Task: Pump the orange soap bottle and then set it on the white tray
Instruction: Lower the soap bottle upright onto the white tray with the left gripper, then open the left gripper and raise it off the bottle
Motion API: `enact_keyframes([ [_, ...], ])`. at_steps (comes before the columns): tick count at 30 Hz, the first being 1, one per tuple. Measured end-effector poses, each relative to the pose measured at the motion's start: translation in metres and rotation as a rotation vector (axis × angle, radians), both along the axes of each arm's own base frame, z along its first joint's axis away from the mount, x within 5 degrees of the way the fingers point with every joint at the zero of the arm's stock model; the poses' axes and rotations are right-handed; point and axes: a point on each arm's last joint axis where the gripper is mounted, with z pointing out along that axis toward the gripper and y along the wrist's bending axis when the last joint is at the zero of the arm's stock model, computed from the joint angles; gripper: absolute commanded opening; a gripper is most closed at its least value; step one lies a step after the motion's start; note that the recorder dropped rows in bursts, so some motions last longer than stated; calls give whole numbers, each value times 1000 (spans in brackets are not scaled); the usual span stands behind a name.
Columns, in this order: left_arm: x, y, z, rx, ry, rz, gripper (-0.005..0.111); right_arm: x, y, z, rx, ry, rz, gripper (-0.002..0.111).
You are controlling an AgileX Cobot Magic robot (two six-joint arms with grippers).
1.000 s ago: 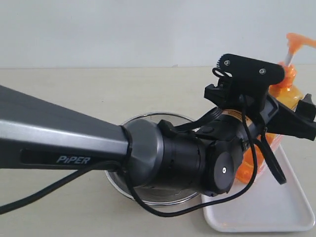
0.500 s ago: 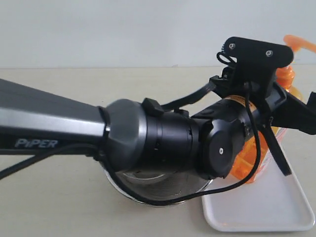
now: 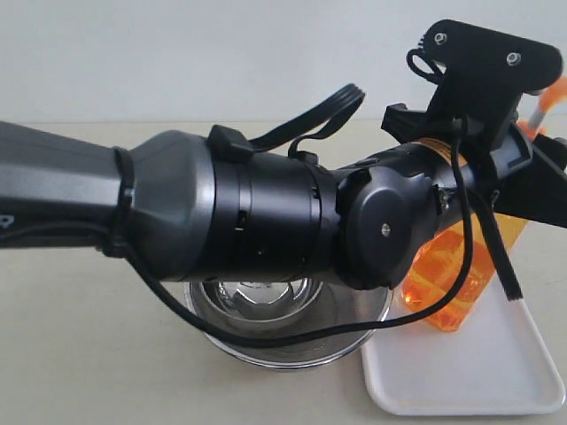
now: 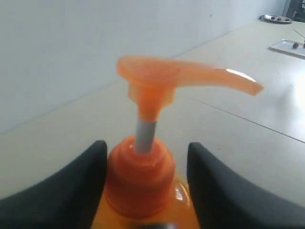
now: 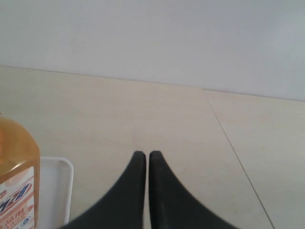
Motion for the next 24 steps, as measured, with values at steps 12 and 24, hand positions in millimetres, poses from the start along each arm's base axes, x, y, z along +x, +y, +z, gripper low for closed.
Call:
enact_keyframes([
  [12, 6, 6, 0, 20, 42, 20, 81, -19, -20, 7, 50, -78, -12, 0],
  [24, -7, 21, 43, 25, 68, -63, 81, -21, -23, 7, 25, -74, -19, 0],
])
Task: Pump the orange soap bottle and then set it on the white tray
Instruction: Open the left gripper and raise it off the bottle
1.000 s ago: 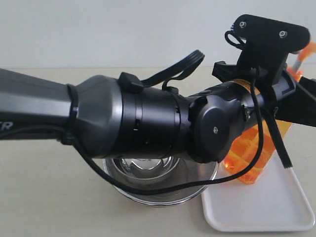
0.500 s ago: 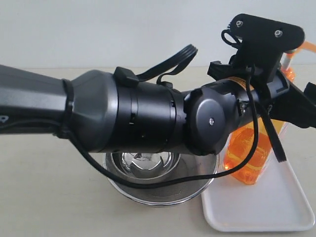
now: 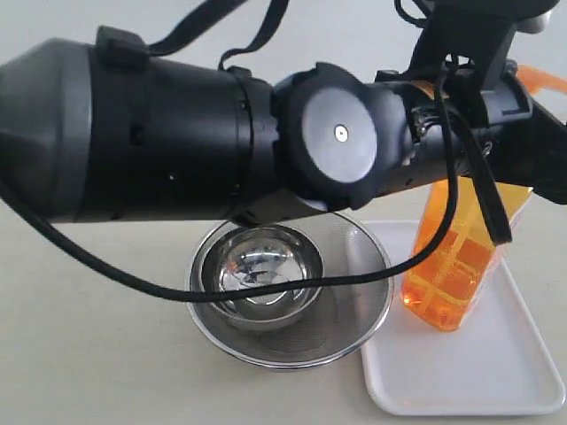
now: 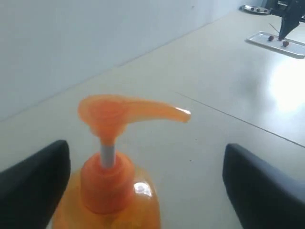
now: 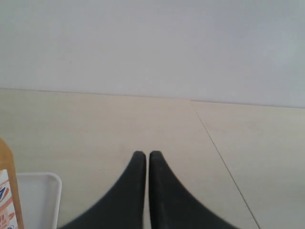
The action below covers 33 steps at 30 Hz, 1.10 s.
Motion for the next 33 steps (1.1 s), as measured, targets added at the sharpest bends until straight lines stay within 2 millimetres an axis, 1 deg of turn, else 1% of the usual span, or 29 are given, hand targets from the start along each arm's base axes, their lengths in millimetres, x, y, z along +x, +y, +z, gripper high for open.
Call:
enact_keyframes([
  [3, -1, 2, 1, 23, 28, -31, 81, 0, 0, 0, -3, 1, 0, 0],
  [8, 6, 12, -5, 93, 115, -89, 81, 0, 0, 0, -3, 2, -1, 0],
  [9, 8, 15, -6, 108, 136, -101, 80, 0, 0, 0, -3, 2, -1, 0],
  [11, 12, 21, -6, 127, 167, -117, 74, 0, 0, 0, -3, 2, -1, 0],
  [12, 15, 25, -5, 133, 182, -118, 67, 0, 0, 0, -5, 2, -1, 0],
  [13, 16, 29, -3, 134, 208, -122, 62, 0, 0, 0, -3, 3, -1, 0],
  [14, 19, 32, -3, 136, 225, -122, 54, 0, 0, 0, -5, 5, 0, 0],
  [18, 28, 50, 5, 144, 275, -123, 13, 0, 1, -2, 3, 21, 8, 0],
  [19, 32, 56, 9, 144, 278, -117, 5, 0, 1, -3, 6, 28, 11, 0],
  [23, 42, 72, 16, 167, 250, -98, 5, -1, 8, -8, 60, 83, 72, 0],
  [29, 60, 89, 16, 214, 189, -47, 5, -3, 30, -12, 191, 135, 292, 0],
  [33, 70, 96, 19, 216, 133, -4, 5, -3, 34, -12, 203, 134, 329, 0],
])
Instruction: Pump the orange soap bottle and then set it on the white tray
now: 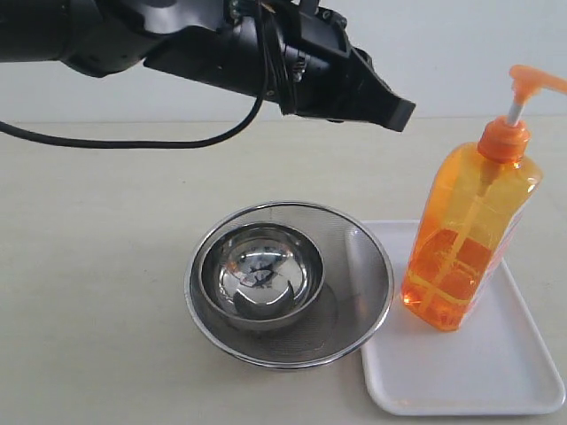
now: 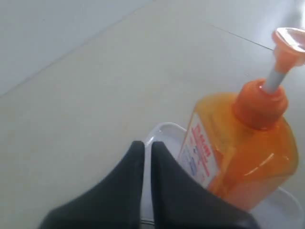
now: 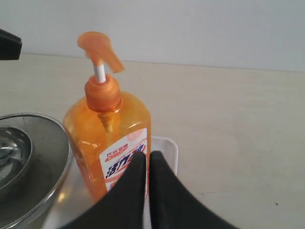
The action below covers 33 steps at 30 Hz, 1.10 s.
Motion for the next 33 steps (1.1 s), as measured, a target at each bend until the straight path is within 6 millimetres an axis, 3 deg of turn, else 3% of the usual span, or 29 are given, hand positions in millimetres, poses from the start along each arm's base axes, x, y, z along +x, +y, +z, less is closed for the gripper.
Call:
enact_keyframes([
  [3, 4, 4, 1, 28, -58, -8, 5, 1, 3, -3, -11, -19, 24, 0],
  [7, 12, 3, -10, 55, -80, 1, 5, 5, 11, -26, -29, -21, 80, 0],
  [10, 16, 5, -38, 80, -65, 48, 5, 6, 12, -40, 12, -6, 54, 0],
  [13, 15, 15, -72, 107, -58, 131, 5, 8, 10, -41, 33, -36, 21, 0],
  [18, 9, 31, -99, 74, -69, 268, 5, 11, 7, -49, 90, -43, -42, 0],
  [21, -1, 23, -101, -19, -121, 242, 5, 12, 6, -56, 126, -59, -72, 0],
  [26, -18, -1, -89, -225, -187, 30, 5, 19, 13, -60, 106, -62, -65, 0],
  [33, -18, -5, -104, -199, -187, 0, 5, 36, 29, -73, -22, -6, -55, 0],
])
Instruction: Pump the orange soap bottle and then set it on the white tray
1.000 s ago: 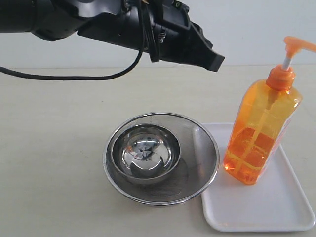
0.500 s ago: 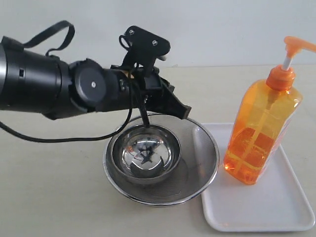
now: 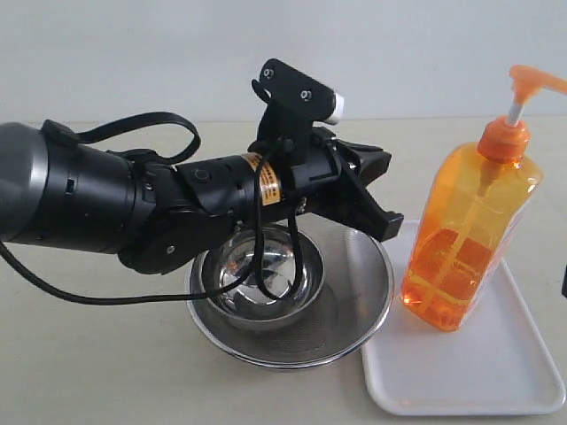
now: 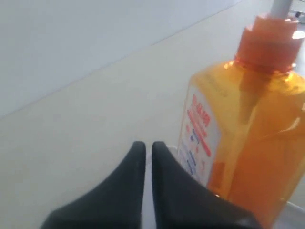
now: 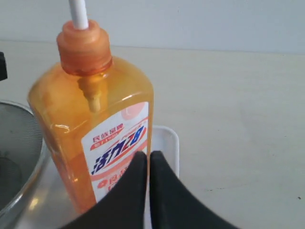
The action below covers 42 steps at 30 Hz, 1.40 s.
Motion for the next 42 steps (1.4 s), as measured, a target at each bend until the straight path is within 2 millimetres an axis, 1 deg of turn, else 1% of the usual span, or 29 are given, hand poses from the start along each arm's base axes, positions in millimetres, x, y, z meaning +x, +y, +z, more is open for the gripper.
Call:
enact_keyframes([
  [3, -2, -5, -6, -11, -14, -57, 5, 9, 7, -5, -66, 2, 2, 0],
  [6, -2, -9, -25, 7, 19, -84, 5, 21, 13, -13, -121, 13, -31, 0],
  [8, -3, -11, -29, 0, 17, -112, 5, 26, 16, -17, -153, 12, -57, 0],
  [14, -4, -12, -29, -8, 10, -127, 5, 34, 21, -21, -188, -11, -68, 0],
  [18, -4, -12, -28, -13, -3, -132, 5, 36, 21, -21, -169, -22, -85, 0],
  [22, 1, -7, -28, -13, -3, -113, 5, 41, 7, -21, -166, -11, -169, 0],
  [26, 8, -1, -28, -16, -5, -93, 5, 45, 3, -27, -145, 65, -133, 0],
  [30, 9, 0, -28, -18, -10, -94, 5, 55, 4, -20, -154, 85, -79, 0],
  [35, 8, -5, -31, -16, -7, -142, 5, 68, 7, -5, -162, 81, 4, 0],
  [39, 6, -6, -34, -2, -2, -173, 5, 70, 4, -4, -152, 92, 22, 0],
  [42, 6, -7, -33, -3, -5, -186, 5, 70, 6, -5, -156, 100, 57, 0],
])
